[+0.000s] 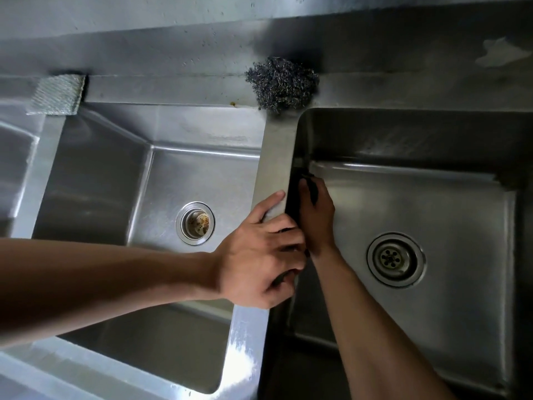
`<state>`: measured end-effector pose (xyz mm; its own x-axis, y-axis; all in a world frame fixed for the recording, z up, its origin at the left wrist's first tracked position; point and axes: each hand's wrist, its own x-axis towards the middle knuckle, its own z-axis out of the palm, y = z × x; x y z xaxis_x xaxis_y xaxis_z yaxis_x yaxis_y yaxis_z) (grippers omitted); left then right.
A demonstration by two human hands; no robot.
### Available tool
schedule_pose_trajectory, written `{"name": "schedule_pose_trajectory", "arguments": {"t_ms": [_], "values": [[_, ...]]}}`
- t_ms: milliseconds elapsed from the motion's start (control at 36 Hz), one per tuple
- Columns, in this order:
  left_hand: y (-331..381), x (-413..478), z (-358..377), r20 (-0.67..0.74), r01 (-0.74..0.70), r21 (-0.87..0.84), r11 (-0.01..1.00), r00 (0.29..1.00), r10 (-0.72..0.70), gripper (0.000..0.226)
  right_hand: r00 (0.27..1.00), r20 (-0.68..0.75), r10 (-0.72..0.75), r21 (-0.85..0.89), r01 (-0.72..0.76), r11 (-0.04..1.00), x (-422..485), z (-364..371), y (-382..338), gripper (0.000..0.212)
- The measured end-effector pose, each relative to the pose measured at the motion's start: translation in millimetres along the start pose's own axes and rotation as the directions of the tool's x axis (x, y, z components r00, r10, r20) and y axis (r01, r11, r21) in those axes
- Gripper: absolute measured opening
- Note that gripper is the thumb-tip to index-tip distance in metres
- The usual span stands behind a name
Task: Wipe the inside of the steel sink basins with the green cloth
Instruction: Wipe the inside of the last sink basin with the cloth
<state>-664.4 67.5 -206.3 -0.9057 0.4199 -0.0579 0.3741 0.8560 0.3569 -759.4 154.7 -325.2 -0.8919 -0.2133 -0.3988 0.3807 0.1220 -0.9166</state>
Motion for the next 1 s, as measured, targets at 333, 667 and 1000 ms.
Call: {"name": "schedule_pose_trajectory", "arguments": {"t_ms": [333,667,1000], "values": [[-2,-2,1,0.018,-0.004,0.002,1.000,1.000,0.004,0.009,0.986,0.018,-0.167,-0.026,0.168,0.985,-12,-2,-6,0.041],[-2,-1,1,-0.008,-0.023,0.007,1.000,1.000,0.023,0.007,0.978,0.202,-0.047,0.001,0.047,0.999,-93,-24,25,0.043],[-2,-2,2,-0.043,-0.024,0.015,1.000,0.999,0.025,0.008,0.989,0.140,-0.049,0.076,0.039,0.996,-111,-20,10,0.037]]}}
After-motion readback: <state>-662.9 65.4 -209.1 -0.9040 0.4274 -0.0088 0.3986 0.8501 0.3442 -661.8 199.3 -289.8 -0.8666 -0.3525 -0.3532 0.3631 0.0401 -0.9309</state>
